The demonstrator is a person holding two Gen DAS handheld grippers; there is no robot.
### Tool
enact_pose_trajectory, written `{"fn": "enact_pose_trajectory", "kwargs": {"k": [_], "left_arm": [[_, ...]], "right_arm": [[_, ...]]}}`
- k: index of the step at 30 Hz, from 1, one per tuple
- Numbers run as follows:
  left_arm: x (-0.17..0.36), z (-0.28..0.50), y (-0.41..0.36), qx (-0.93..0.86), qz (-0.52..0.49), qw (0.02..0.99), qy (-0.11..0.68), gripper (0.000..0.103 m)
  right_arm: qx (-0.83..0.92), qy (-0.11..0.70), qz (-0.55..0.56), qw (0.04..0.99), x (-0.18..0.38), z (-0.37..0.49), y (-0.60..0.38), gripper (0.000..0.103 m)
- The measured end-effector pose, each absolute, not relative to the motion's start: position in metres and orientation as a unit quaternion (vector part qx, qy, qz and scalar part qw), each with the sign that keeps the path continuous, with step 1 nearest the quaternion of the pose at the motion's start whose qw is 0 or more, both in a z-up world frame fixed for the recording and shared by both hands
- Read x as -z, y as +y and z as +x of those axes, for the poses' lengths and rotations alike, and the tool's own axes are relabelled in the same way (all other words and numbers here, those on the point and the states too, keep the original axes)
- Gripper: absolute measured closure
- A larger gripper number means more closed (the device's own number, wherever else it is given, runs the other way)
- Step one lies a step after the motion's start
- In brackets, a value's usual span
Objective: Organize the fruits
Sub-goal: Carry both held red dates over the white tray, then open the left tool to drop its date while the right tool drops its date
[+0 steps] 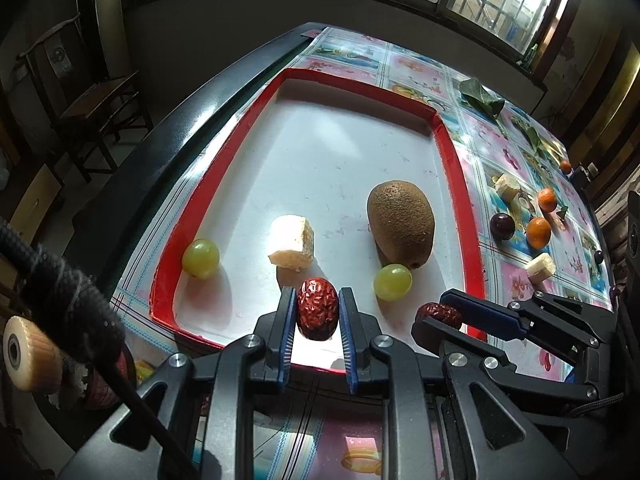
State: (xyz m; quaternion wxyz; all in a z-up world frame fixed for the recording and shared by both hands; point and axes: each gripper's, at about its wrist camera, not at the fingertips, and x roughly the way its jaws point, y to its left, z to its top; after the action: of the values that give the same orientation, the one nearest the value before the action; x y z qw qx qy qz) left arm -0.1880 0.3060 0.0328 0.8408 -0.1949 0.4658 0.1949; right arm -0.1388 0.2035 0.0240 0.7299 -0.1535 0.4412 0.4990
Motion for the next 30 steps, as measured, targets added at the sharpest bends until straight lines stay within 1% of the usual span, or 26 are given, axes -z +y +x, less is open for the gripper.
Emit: {"fn": "enact_pose_trajectory", "kwargs": {"k": [14,17,19,21,22,23,24,25,30], "left_arm": [[-0.019,-0.178,0.309,-0.199,-0.195,0.825,0.492,0.083],[-0.018,-0.177,0.309,-0.200,-0.195,0.825,0.492,0.080],[-0.018,-0.177,0.310,-0.201,-0.195,0.824,0.492,0.077],[-0.018,-0.176,0.310,-0.203,-0.197,0.824,0.491,0.068],[-0.018,-0.177,0.311,-0.203,-0.198,0.824,0.490,0.065],[-0.019,-0.178,0.311,-0.205,-0.199,0.824,0.490,0.058],[-0.019,-0.178,0.311,-0.205,-0.199,0.825,0.488,0.054],[-0.020,-0.178,0.310,-0.204,-0.198,0.825,0.488,0.053],[-0.025,-0.181,0.303,-0.204,-0.196,0.828,0.485,0.042]], "right_arm": [[-0.494,0.462,-0.167,0.717,-0.009,-0.134,0.213,0.074],[-0.495,0.464,-0.168,0.715,-0.009,-0.133,0.215,0.074],[-0.496,0.467,-0.167,0.713,-0.009,-0.131,0.217,0.074],[-0.496,0.468,-0.165,0.712,-0.008,-0.130,0.217,0.074],[-0.496,0.468,-0.164,0.712,-0.008,-0.130,0.216,0.074],[-0.496,0.469,-0.164,0.712,-0.009,-0.130,0.216,0.074],[-0.496,0.469,-0.163,0.712,-0.009,-0.130,0.215,0.074],[-0.495,0.470,-0.162,0.713,-0.009,-0.129,0.215,0.074],[-0.493,0.470,-0.152,0.716,-0.014,-0.126,0.203,0.073]]}}
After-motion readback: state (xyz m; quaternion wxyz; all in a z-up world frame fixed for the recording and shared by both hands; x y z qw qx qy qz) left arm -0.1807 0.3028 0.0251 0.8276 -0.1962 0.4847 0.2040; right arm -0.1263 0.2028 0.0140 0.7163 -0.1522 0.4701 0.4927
